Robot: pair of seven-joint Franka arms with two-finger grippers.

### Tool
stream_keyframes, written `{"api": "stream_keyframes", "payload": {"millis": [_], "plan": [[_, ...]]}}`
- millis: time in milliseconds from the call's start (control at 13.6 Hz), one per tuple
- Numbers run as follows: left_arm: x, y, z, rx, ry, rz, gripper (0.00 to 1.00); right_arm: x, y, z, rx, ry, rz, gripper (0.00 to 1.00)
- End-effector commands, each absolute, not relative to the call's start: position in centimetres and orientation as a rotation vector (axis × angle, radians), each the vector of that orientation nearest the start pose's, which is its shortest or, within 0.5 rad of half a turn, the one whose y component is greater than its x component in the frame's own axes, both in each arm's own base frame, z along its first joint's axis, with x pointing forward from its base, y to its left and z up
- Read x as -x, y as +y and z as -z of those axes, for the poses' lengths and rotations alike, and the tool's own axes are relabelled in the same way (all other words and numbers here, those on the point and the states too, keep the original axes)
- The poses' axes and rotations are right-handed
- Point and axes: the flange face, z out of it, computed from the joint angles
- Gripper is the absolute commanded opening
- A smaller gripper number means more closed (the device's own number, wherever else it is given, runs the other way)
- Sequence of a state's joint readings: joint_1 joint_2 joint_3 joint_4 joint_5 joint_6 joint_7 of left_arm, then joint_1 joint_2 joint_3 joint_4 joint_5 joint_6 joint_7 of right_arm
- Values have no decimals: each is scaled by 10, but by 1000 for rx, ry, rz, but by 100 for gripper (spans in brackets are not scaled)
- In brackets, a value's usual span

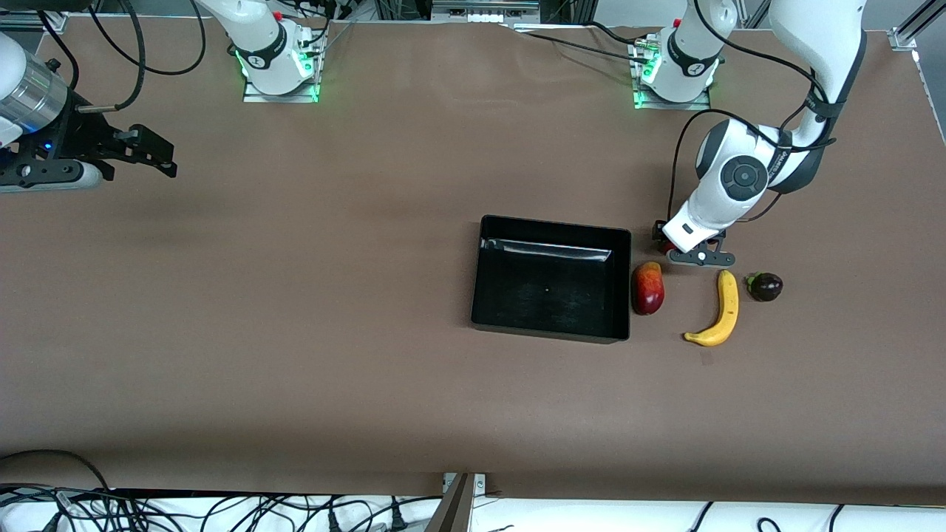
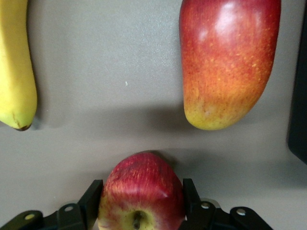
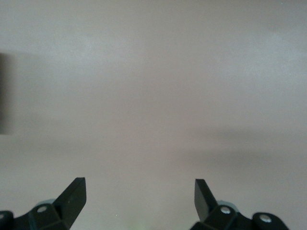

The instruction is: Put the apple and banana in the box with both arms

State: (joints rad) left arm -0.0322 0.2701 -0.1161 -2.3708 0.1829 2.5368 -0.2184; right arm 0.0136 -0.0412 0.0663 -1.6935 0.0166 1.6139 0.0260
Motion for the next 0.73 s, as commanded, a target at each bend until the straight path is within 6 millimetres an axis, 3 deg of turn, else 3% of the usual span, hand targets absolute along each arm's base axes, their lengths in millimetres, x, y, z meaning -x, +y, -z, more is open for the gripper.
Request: {"api": "stream_keyframes", "payload": {"millis": [0, 147, 294, 514, 587, 661], "plan": [[-513, -77, -258, 3006, 123, -123, 15, -540, 45, -596, 3132, -106, -42, 100], [-549, -88, -317, 2964, 103, -190, 15, -542, 47, -596, 3133, -100, -39, 100], [-582, -123, -361, 2968, 75, -212, 15, -544, 46, -596, 3141, -108, -25, 100], [-586, -201, -385, 3068, -163, -294, 15, -552, 45, -598, 3143, -109, -12, 100], [-588, -218, -381, 3088, -243, -315, 15, -552, 45, -599, 3143, -106, -5, 100], [-587, -247, -382, 3116, -284, -312, 15, -553, 44, -601, 3143, -97, 2, 100]]}}
